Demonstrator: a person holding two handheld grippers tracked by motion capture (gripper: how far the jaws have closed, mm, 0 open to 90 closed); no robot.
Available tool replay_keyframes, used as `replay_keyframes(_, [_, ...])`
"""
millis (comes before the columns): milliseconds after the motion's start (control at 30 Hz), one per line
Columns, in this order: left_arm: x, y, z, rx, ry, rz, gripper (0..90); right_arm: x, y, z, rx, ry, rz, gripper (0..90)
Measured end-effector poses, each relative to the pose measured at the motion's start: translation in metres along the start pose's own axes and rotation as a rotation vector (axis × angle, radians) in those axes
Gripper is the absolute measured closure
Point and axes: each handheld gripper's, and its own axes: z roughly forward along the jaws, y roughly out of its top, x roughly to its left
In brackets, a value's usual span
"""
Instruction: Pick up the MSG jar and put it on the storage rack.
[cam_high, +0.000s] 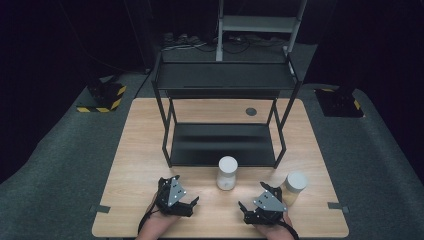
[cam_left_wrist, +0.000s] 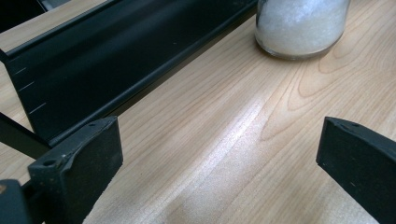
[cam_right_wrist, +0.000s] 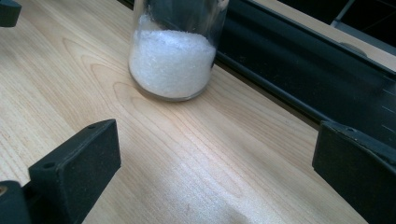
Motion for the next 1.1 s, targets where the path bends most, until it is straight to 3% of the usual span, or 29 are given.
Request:
replay_keyframes(300, [0.007,-0.002,-0.001,-0.009,-0.022,-0.031,0.6,-0.004,0.001,0.001,0.006,0.017,0.006,0.4])
replay_keyframes(533, [0.009,-0.002,-0.001,-0.010,-0.038,-0.022,0.6,-0.003,0.002,0.001,0.010,0.016,0.007,0.4])
replay_keyframes(933, [0.015,-0.005,-0.003,-0.036,-0.050,-0.074,0.3,-0.006,0.000,0.000,-0.001,0.020,0.019,0.4])
replay_keyframes(1100, [0.018,-0.006,-0.008,-0.068,-0.047,-0.092,0.3,-0.006,0.001,0.001,0.004,0.023,0.016,0.4])
